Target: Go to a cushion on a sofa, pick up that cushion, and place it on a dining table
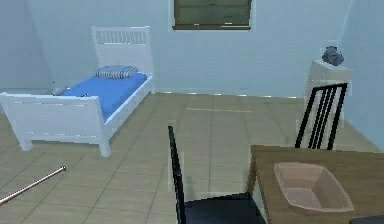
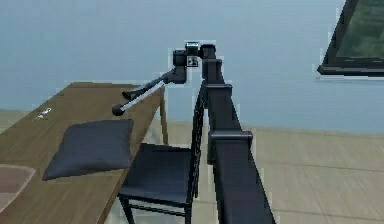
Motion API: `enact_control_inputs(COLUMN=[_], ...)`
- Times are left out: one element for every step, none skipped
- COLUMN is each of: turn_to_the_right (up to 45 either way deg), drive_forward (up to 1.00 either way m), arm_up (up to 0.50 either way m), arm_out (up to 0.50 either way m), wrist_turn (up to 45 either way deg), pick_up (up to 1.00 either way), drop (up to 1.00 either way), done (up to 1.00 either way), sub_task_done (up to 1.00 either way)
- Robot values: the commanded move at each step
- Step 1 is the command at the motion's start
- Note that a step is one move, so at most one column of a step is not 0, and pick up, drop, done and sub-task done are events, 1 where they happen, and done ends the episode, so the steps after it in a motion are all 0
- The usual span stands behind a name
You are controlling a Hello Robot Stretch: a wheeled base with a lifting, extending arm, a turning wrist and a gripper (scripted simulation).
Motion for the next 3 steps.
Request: enact_control_inputs(turn_to_the_right=[0.0, 0.0, 0.0], drive_forward=[0.0, 0.0, 0.0], arm_up=[0.04, 0.0, 0.0], arm_out=[0.0, -0.08, 0.0], wrist_turn=[0.0, 0.0, 0.0], pick_up=[0.0, 0.0, 0.0], drop=[0.0, 0.0, 0.0], done=[0.0, 0.0, 1.0], sub_task_done=[0.0, 0.0, 0.0])
